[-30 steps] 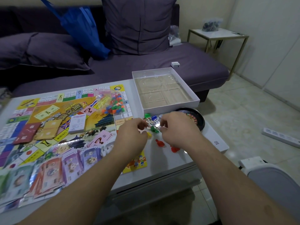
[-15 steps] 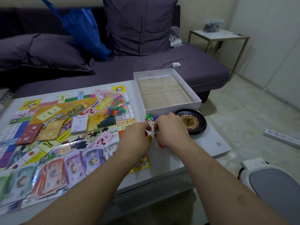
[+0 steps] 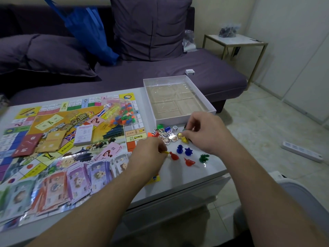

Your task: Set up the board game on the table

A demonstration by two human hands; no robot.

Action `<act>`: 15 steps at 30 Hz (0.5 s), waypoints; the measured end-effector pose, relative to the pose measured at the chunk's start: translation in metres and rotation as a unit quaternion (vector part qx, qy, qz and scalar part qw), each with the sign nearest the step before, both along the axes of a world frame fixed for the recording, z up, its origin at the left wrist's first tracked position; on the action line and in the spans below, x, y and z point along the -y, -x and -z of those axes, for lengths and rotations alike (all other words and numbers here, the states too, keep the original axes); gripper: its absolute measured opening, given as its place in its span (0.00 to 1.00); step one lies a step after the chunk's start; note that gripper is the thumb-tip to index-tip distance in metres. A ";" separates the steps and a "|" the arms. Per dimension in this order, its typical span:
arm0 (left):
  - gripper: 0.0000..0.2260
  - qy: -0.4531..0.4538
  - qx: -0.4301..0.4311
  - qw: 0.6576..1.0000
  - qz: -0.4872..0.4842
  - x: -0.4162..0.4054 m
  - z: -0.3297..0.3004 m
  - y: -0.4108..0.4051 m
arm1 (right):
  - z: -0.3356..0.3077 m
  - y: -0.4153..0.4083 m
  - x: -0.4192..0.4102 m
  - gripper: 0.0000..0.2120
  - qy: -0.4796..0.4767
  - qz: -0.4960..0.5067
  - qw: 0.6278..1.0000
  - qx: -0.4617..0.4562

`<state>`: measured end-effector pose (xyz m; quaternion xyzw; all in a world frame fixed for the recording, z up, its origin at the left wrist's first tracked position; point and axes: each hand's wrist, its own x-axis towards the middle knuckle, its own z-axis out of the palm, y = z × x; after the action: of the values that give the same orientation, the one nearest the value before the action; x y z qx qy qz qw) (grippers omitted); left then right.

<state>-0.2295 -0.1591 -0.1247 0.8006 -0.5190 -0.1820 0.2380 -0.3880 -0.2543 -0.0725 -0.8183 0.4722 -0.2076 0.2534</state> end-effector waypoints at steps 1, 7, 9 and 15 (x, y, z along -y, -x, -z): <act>0.09 -0.005 0.000 1.000 0.001 0.000 0.000 0.001 | -0.002 0.008 0.000 0.10 0.002 0.012 1.000 -0.014; 0.12 -0.031 0.000 0.999 0.013 0.002 0.000 0.008 | -0.001 0.050 0.000 0.12 -0.005 0.039 0.993 -0.113; 0.12 -0.037 -0.002 0.999 0.023 0.002 0.000 0.011 | 0.004 0.059 0.002 0.11 0.000 0.051 0.991 -0.128; 0.11 -0.027 -0.001 0.999 0.040 0.003 0.001 0.022 | 0.024 0.067 0.005 0.13 -0.027 0.067 0.983 -0.170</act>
<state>-0.2516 -0.1619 -0.1261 0.7850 -0.5455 -0.2058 0.2092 -0.4547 -0.2595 -0.0966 -0.8009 0.5678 -0.0689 0.1769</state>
